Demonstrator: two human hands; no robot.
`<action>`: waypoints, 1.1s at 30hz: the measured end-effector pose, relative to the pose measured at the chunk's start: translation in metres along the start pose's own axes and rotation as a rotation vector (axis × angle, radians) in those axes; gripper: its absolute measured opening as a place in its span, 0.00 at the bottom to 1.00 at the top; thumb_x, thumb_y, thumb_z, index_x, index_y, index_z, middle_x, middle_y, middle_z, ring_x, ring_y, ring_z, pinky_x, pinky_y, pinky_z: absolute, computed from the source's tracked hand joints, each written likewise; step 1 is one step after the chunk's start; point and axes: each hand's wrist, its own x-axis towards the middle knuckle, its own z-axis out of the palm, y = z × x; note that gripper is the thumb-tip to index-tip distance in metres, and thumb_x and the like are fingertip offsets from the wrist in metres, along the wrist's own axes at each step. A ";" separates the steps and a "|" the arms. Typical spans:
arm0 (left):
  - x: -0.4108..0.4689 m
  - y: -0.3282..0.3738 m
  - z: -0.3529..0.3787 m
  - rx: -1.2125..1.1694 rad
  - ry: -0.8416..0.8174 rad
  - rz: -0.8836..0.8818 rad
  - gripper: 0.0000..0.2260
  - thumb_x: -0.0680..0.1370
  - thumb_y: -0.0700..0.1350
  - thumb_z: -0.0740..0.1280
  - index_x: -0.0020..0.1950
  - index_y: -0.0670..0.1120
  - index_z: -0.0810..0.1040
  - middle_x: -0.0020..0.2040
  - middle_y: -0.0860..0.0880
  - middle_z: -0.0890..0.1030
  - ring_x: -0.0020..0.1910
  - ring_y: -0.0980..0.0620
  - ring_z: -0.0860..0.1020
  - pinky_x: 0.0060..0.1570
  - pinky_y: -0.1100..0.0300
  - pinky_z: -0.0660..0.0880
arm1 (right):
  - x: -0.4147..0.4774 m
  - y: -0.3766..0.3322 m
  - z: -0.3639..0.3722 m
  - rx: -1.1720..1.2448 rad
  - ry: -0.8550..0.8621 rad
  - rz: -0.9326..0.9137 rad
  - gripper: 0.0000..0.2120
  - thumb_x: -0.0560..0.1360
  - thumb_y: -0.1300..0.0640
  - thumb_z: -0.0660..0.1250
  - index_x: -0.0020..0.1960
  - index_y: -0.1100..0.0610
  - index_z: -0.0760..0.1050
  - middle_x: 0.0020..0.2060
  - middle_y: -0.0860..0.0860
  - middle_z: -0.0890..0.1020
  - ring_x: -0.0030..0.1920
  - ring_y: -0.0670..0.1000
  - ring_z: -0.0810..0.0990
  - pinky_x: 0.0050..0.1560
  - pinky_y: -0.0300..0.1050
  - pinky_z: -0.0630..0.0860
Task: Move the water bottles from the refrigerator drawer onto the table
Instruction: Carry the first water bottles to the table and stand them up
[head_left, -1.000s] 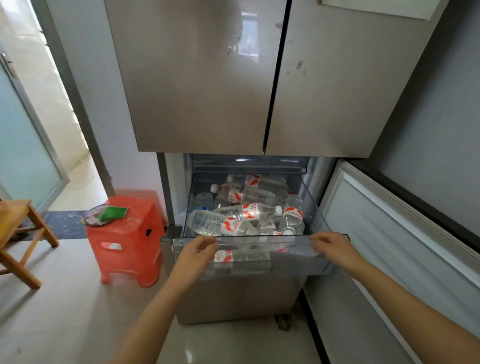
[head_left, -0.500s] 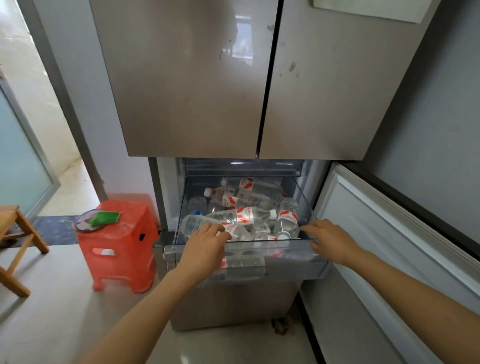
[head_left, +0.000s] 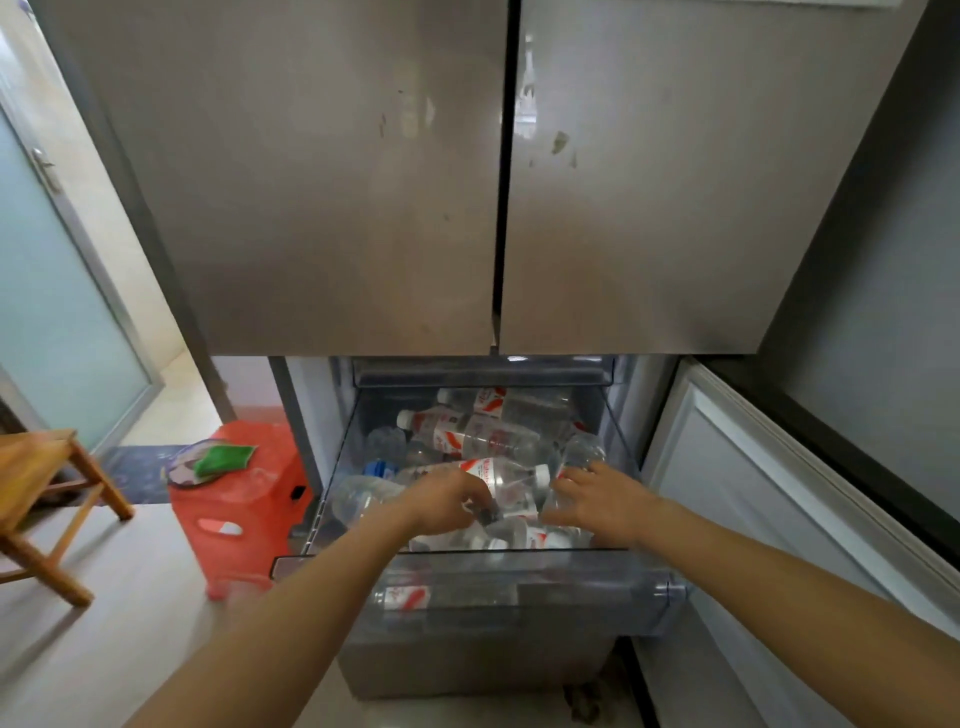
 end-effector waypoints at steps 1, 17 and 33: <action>0.006 0.002 0.003 -0.029 -0.030 0.004 0.13 0.76 0.38 0.63 0.60 0.45 0.76 0.61 0.48 0.77 0.59 0.52 0.75 0.61 0.61 0.70 | 0.002 0.003 0.003 0.008 0.004 -0.009 0.31 0.75 0.61 0.63 0.73 0.46 0.56 0.70 0.59 0.62 0.71 0.61 0.59 0.67 0.59 0.60; 0.032 -0.015 0.018 0.678 -0.377 0.122 0.30 0.73 0.40 0.68 0.71 0.55 0.61 0.71 0.47 0.65 0.69 0.44 0.65 0.67 0.47 0.63 | 0.027 0.020 0.044 0.197 0.156 -0.059 0.33 0.71 0.69 0.64 0.72 0.52 0.60 0.68 0.57 0.67 0.69 0.58 0.64 0.66 0.57 0.60; -0.017 -0.011 -0.024 -0.487 0.400 -0.026 0.26 0.58 0.57 0.72 0.54 0.61 0.66 0.53 0.55 0.76 0.53 0.57 0.76 0.54 0.63 0.73 | -0.001 0.049 -0.007 1.688 0.622 0.657 0.30 0.64 0.66 0.75 0.62 0.59 0.66 0.49 0.50 0.76 0.51 0.52 0.78 0.41 0.37 0.72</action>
